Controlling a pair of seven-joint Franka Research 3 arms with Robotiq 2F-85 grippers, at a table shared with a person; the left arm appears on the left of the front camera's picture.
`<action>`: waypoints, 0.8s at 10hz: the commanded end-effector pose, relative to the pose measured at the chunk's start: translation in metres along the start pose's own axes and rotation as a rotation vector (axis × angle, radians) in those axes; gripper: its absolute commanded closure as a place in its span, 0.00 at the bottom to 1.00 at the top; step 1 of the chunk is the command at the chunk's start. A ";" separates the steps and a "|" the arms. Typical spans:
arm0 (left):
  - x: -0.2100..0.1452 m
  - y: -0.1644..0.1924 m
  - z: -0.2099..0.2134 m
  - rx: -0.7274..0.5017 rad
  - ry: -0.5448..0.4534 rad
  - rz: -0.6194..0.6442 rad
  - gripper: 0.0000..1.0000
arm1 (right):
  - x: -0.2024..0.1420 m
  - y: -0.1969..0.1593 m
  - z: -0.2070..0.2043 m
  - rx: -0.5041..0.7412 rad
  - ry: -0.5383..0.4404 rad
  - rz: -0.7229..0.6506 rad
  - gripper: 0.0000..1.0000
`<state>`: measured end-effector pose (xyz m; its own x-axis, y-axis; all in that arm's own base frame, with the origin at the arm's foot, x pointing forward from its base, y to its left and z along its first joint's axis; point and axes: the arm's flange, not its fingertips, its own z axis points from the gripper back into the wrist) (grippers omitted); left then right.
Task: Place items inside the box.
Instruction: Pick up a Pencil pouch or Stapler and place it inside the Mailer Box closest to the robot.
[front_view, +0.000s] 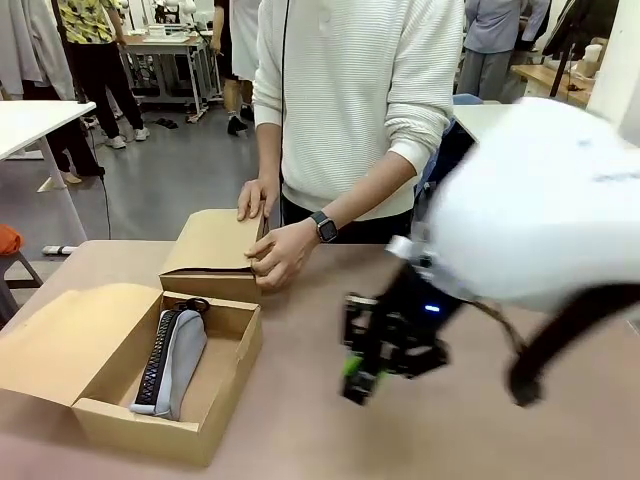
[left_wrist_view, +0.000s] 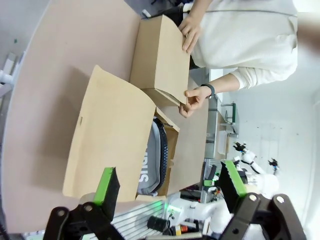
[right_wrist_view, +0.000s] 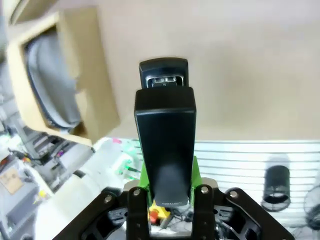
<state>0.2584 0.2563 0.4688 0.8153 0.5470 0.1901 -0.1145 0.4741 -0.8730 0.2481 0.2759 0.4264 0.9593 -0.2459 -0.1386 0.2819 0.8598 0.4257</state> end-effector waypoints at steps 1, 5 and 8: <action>-0.001 -0.001 0.000 -0.014 0.002 -0.016 0.00 | -0.018 -0.045 0.016 -0.008 -0.048 -0.086 0.67; -0.001 -0.001 0.000 -0.014 0.002 -0.016 0.00 | 0.002 -0.016 0.015 -0.003 -0.026 -0.047 0.67; -0.001 -0.001 0.000 -0.014 0.002 -0.016 0.00 | 0.004 0.005 0.011 -0.042 -0.036 -0.021 0.67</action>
<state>0.2585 0.2563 0.4686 0.8155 0.5467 0.1902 -0.1143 0.4743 -0.8729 0.2443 0.2586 0.4350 0.9449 -0.3023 -0.1259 0.3272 0.8576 0.3969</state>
